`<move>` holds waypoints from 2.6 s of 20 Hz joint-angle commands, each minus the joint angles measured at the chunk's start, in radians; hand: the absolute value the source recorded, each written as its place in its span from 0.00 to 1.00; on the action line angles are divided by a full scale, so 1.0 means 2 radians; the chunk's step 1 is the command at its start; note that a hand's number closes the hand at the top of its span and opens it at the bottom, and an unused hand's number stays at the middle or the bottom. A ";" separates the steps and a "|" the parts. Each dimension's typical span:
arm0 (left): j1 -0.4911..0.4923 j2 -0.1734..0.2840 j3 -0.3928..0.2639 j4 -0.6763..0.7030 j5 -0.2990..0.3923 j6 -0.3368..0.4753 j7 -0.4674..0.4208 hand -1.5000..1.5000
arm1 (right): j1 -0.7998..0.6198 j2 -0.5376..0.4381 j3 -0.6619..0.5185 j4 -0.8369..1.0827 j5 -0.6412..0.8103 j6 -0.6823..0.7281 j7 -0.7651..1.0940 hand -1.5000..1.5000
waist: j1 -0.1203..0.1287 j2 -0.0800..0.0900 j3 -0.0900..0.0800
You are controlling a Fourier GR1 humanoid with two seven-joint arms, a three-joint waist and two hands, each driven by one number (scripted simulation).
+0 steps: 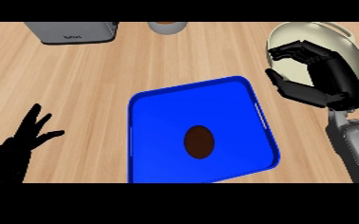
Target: Pick the cupcake from the tray and place it in the pot
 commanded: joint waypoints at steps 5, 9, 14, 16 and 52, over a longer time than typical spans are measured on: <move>-0.113 -0.074 0.034 -0.046 0.036 -0.005 -0.071 0.50 | 0.133 -0.058 0.046 -0.052 0.112 0.031 -0.203 0.00 | -0.004 0.015 -0.003; -0.166 -0.084 0.041 0.008 0.036 -0.026 -0.071 0.50 | 0.183 -0.100 0.059 -0.115 0.174 0.016 -0.184 0.00 | 0.004 0.016 -0.004; -0.222 -0.094 0.033 0.017 0.020 -0.006 -0.031 0.50 | 0.141 -0.152 0.069 -0.145 0.206 0.072 -0.062 0.00 | 0.016 0.017 -0.004; -0.205 -0.110 0.028 0.045 0.015 -0.021 -0.071 0.50 | 0.148 -0.139 0.126 -0.182 0.266 0.064 -0.009 0.00 | 0.018 0.018 -0.005; -0.234 -0.180 0.129 0.075 -0.056 -0.119 -0.037 0.50 | 0.105 0.143 0.222 -0.058 0.532 0.147 0.159 0.00 | 0.024 0.018 -0.004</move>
